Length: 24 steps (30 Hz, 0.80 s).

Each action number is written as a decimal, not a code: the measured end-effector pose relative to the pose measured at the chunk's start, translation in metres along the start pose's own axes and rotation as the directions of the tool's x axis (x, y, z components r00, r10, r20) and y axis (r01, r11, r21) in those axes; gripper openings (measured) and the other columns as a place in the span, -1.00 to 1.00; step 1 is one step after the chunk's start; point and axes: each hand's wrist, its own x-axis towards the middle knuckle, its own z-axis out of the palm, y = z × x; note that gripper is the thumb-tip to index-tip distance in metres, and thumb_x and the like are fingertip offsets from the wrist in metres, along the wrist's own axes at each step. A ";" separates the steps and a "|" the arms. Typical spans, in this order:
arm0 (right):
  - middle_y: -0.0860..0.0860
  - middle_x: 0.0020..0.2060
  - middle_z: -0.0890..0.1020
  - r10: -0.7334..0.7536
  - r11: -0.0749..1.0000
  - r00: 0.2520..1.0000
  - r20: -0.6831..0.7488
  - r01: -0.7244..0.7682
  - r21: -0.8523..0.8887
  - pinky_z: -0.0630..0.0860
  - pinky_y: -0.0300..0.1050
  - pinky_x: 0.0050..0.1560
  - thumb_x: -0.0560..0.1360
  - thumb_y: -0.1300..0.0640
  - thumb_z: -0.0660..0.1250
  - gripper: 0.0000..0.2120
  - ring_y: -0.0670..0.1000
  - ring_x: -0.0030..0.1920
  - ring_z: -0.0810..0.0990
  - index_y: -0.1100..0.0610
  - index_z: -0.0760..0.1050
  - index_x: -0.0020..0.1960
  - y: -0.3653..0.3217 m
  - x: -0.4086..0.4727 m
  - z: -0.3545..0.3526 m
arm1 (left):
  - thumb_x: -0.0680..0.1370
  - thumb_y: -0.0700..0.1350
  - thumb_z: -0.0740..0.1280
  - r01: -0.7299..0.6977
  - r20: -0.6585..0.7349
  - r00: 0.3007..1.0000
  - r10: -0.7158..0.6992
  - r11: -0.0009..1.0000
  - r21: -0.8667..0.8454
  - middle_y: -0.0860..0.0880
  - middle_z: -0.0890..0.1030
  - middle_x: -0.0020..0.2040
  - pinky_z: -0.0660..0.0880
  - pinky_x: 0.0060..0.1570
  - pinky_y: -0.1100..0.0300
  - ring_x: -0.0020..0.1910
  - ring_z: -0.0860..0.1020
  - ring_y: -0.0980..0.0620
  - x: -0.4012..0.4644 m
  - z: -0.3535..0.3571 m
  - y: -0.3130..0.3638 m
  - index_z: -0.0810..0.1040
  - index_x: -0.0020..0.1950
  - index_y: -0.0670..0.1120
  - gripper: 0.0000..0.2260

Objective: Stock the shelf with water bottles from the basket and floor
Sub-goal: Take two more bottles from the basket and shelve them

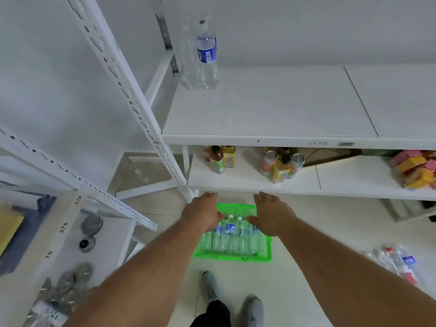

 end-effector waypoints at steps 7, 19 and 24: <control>0.07 0.57 0.19 0.120 0.989 0.982 0.147 -0.131 0.064 0.30 0.07 0.46 0.57 -0.24 0.23 -0.25 0.15 0.53 0.23 0.12 0.09 0.59 0.019 0.024 0.061 | 0.56 0.08 0.27 0.096 0.163 0.984 -0.076 0.988 -0.123 -0.04 0.31 0.50 0.37 0.35 0.02 0.42 0.36 -0.13 0.030 0.066 -0.032 0.18 0.55 0.03 -0.41; 0.11 0.52 0.28 0.184 0.950 0.930 0.319 -0.252 0.186 0.34 0.03 0.43 0.59 -0.22 0.21 -0.29 0.16 0.49 0.32 0.16 0.14 0.57 -0.018 0.106 0.140 | 0.52 0.06 0.35 0.352 0.323 0.916 -0.238 0.864 -0.360 -0.15 0.43 0.40 0.41 0.26 0.13 0.34 0.46 -0.11 0.102 0.142 -0.118 0.27 0.51 -0.10 -0.38; 0.11 0.56 0.24 0.185 0.886 0.912 0.367 -0.317 0.339 0.30 -0.04 0.45 0.59 -0.23 0.23 -0.25 0.13 0.51 0.30 0.13 0.09 0.61 -0.024 0.181 0.187 | 0.53 -0.01 0.35 0.436 0.283 0.899 -0.335 0.750 -0.498 -0.13 0.51 0.36 0.42 0.26 0.13 0.31 0.50 -0.08 0.152 0.192 -0.142 0.41 0.41 -0.13 -0.52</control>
